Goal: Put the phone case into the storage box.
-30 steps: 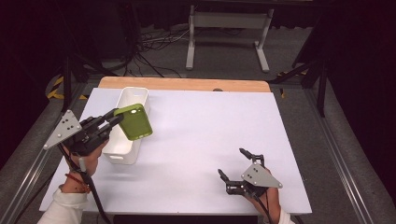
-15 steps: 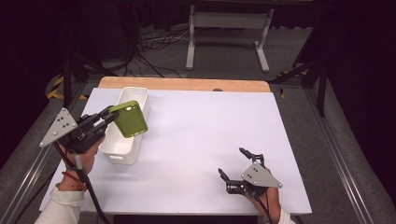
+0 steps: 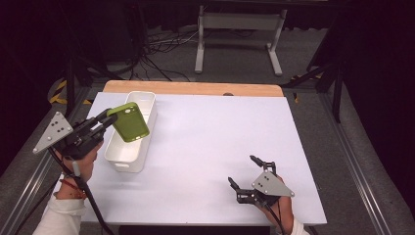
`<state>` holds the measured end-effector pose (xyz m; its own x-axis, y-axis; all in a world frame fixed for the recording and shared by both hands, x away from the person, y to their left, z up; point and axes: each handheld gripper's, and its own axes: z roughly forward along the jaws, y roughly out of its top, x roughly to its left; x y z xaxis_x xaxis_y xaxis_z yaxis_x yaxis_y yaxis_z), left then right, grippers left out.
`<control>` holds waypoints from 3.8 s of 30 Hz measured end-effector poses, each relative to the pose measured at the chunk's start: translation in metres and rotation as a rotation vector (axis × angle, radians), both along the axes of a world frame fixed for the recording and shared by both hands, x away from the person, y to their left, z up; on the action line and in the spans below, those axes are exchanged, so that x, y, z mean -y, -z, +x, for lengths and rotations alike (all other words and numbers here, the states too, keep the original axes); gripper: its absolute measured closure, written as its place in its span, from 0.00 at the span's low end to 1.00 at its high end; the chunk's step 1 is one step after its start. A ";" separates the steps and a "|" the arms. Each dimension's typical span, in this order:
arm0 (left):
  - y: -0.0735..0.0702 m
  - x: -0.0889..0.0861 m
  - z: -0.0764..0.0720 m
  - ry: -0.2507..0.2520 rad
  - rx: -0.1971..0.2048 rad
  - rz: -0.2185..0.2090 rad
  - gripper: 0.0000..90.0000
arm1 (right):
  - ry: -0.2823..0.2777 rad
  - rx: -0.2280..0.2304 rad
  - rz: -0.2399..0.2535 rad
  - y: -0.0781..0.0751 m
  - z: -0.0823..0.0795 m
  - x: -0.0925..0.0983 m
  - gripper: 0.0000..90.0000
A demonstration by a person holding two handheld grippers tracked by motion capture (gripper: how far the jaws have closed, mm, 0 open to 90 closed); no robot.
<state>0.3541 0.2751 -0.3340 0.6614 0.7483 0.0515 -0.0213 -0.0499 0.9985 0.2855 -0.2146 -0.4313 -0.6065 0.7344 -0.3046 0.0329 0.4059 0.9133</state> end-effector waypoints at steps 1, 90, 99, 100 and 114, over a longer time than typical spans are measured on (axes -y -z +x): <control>0.000 0.000 0.000 -0.002 0.001 0.001 0.86 | 0.001 0.001 0.001 0.000 0.000 0.000 0.09; 0.029 -0.021 0.087 -0.028 -0.141 0.084 0.86 | 0.058 0.011 -0.021 0.004 0.006 0.002 0.13; 0.017 -0.012 0.112 -0.021 -0.147 0.123 0.86 | 0.055 -0.001 -0.023 0.005 0.008 0.001 0.13; 0.017 -0.012 0.112 -0.021 -0.147 0.123 0.86 | 0.055 -0.001 -0.023 0.005 0.008 0.001 0.13; 0.020 -0.008 0.145 -0.037 -0.163 0.161 0.86 | 0.057 -0.013 -0.028 0.007 0.014 0.001 0.13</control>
<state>0.4990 0.2835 -0.3542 0.6426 0.7632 0.0669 0.1445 -0.2065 0.9677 0.2995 -0.2161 -0.4385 -0.5679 0.7592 -0.3181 0.0685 0.4287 0.9009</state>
